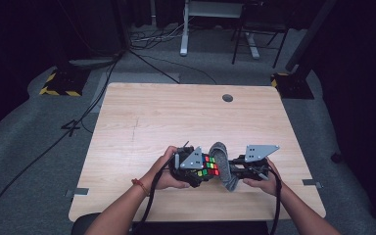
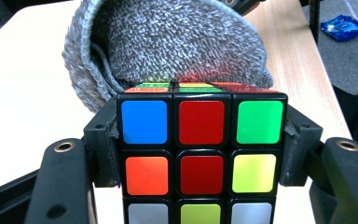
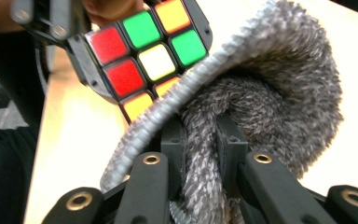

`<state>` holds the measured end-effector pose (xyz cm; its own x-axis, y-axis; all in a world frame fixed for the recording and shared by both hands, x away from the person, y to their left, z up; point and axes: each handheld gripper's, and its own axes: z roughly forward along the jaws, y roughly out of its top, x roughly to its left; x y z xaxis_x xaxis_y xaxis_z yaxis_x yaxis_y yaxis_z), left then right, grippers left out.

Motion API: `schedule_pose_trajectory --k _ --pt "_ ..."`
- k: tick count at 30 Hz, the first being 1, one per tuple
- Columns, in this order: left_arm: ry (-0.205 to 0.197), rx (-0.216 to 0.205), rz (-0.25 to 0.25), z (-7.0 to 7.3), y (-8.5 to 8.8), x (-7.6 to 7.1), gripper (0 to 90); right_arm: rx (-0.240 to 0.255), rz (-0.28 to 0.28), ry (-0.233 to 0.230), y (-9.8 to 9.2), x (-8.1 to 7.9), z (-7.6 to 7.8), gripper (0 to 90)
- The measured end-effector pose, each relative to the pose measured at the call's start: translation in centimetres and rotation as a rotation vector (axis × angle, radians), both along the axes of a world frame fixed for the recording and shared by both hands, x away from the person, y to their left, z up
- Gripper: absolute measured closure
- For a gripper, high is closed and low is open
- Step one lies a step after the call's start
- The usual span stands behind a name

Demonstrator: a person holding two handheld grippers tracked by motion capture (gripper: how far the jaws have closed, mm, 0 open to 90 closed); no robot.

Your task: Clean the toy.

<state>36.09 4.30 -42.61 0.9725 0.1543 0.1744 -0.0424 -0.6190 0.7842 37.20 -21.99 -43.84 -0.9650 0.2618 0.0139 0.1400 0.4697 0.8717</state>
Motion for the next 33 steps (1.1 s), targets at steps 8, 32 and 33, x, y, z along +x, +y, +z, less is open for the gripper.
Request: schedule_pose_trajectory --k 8,32,33 --pt "-0.007 0.090 0.003 -1.0 -1.1 -0.1 33.4 0.050 0.050 -0.064 0.7 -1.4 1.5 77.5" --pt "-0.002 -0.052 0.029 0.5 0.6 0.1 33.4 -0.029 0.020 0.026 1.0 0.0 -0.6 77.3" --pt "0.009 -0.062 0.025 0.5 0.6 0.2 33.4 -0.034 0.017 0.012 1.0 -0.1 -0.5 77.3"
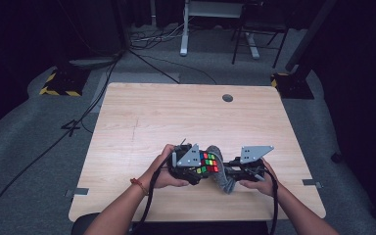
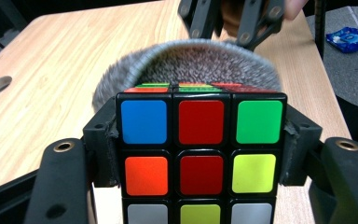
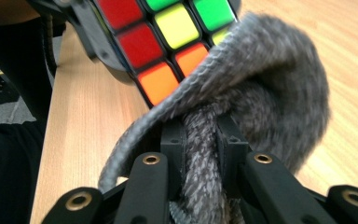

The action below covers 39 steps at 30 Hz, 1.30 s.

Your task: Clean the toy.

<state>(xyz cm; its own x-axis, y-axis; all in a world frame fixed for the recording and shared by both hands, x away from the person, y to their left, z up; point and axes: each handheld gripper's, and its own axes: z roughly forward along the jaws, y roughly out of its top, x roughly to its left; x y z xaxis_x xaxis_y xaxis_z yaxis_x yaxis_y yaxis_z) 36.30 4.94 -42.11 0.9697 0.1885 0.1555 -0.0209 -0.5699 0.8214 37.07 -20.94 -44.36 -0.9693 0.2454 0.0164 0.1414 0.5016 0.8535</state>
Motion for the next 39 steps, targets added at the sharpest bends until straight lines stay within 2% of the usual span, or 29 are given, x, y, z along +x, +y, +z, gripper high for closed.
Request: schedule_pose_trajectory --k 2,7,14,16,17,19,22,26,32,35,39 --pt "0.009 -0.002 -0.009 -0.1 0.1 0.1 33.3 0.018 0.002 0.001 -0.2 -0.1 0.0 77.4" --pt "0.015 0.036 0.000 -0.5 0.0 0.3 32.8 0.077 0.004 0.006 -0.8 -0.1 0.5 77.4" --pt "-0.009 0.156 0.005 -1.5 -1.3 0.1 33.0 0.122 0.013 -0.025 -0.7 -0.6 1.3 77.5" --pt "-0.024 0.169 0.001 -1.6 -1.6 -0.2 33.2 0.122 0.010 -0.034 -0.5 -0.8 1.5 77.5" --pt "-0.019 0.163 -0.006 -1.5 -1.6 -0.2 33.3 0.104 0.001 -0.045 -0.4 -0.8 1.6 77.5" --pt "-0.007 0.126 -0.015 -1.3 -1.3 -0.1 33.4 0.098 -0.029 -0.057 -0.3 -0.7 1.7 77.4" --pt "0.003 0.072 -0.036 -0.6 -1.0 -0.3 33.4 0.071 -0.072 -0.053 -0.4 -0.3 1.4 77.5" --pt "0.002 0.024 -0.044 0.0 -0.5 -0.4 33.5 0.036 -0.065 -0.032 -0.2 -0.2 0.8 77.5" --pt "-0.002 -0.021 -0.019 0.7 0.2 -0.1 33.4 -0.027 -0.014 -0.002 0.5 -0.4 0.0 77.5" --pt "0.005 -0.026 -0.011 0.7 0.5 0.1 33.4 -0.018 0.005 -0.005 0.6 -0.6 0.1 77.5" --pt "0.016 -0.014 -0.006 0.3 0.4 0.3 33.4 0.026 0.008 -0.023 0.2 -0.9 0.7 77.5"
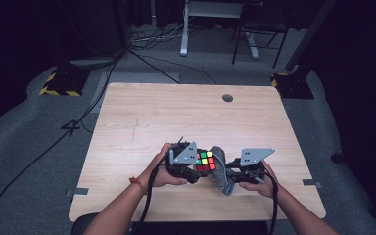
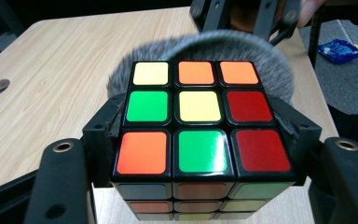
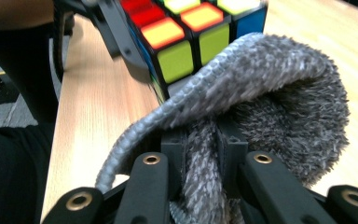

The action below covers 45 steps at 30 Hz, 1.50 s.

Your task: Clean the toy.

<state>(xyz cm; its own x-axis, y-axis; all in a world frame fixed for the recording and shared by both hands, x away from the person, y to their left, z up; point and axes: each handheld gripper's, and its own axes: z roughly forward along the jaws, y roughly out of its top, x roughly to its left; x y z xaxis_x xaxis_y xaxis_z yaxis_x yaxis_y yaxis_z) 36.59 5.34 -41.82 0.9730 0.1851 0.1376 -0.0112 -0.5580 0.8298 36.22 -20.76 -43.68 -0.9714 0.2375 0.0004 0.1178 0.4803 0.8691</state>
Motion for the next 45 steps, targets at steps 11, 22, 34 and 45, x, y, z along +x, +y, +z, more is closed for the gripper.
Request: schedule_pose_trajectory --k 11,22,34,45 --pt "-0.020 0.076 0.020 -0.7 -1.0 0.0 32.7 0.083 -0.009 -0.048 -0.2 -0.5 1.4 77.8" --pt "-0.024 0.090 0.001 -0.6 -1.4 -0.4 33.5 0.048 -0.066 -0.077 0.1 -0.4 1.7 77.8" --pt "-0.022 -0.013 -0.002 0.6 -0.1 -0.3 33.6 -0.036 -0.045 0.045 0.0 1.1 -0.9 77.7" --pt "-0.023 0.011 0.019 0.2 0.0 -0.1 32.8 0.051 -0.061 0.025 -0.8 0.7 0.2 77.9"
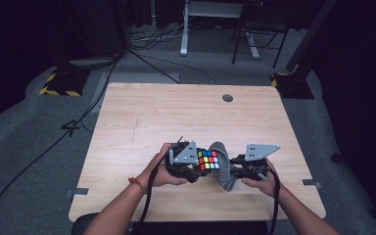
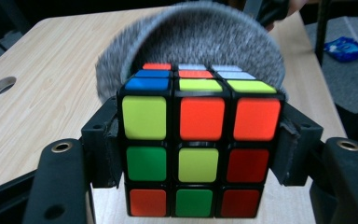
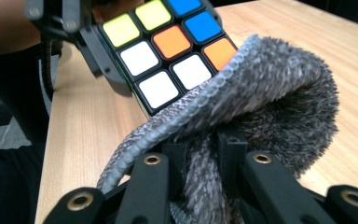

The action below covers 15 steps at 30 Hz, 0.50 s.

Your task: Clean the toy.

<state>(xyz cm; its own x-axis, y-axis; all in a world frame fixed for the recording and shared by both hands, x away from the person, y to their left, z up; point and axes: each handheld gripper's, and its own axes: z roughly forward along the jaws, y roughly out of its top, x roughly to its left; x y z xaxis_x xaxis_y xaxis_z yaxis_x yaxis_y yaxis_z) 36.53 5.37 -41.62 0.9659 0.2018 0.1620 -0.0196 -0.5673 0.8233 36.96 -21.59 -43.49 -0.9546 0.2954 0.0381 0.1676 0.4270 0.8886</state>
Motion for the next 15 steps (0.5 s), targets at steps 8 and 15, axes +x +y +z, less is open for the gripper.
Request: schedule_pose_trajectory --k 8,15 --pt "-0.029 0.109 0.020 -0.8 -1.1 -0.1 32.8 0.016 0.000 -0.039 0.2 -0.5 0.7 77.8" --pt "-0.047 0.101 0.032 -0.6 -1.0 -0.2 33.3 0.011 -0.023 -0.064 0.4 -0.6 1.1 77.6"
